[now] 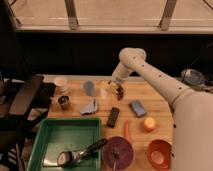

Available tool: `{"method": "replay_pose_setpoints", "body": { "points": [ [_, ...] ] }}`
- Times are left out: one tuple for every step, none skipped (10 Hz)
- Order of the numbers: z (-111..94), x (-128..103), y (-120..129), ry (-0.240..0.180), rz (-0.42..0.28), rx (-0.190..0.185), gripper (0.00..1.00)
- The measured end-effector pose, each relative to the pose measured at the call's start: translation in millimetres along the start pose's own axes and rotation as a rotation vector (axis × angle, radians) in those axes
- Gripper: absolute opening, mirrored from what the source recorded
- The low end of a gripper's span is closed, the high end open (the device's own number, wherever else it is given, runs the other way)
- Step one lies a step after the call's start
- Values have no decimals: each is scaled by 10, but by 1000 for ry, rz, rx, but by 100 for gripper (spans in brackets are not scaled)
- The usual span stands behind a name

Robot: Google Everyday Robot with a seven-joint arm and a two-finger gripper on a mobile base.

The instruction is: Place banana in tray

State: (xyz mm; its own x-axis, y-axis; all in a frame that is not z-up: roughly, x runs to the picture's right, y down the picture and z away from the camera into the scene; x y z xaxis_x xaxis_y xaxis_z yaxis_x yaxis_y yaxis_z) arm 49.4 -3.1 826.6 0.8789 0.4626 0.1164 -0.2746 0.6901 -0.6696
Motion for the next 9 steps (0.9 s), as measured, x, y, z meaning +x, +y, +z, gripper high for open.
{"method": "replay_pose_setpoints", "body": {
  "points": [
    [-198, -6, 185, 3, -91, -19, 0],
    [-316, -13, 384, 5, -174, -37, 0],
    [-373, 17, 556, 8, -230, -57, 0],
    [-425, 42, 770, 6, -293, -82, 0],
    [-461, 29, 1043, -1, -368, -116, 0],
    [-471, 3, 1207, -7, -413, -138, 0],
    [-477, -34, 1503, -18, -482, -179, 0],
    [-462, -80, 1688, -23, -524, -204, 0],
    [-423, -164, 1872, -27, -565, -226, 0]
  ]
}}
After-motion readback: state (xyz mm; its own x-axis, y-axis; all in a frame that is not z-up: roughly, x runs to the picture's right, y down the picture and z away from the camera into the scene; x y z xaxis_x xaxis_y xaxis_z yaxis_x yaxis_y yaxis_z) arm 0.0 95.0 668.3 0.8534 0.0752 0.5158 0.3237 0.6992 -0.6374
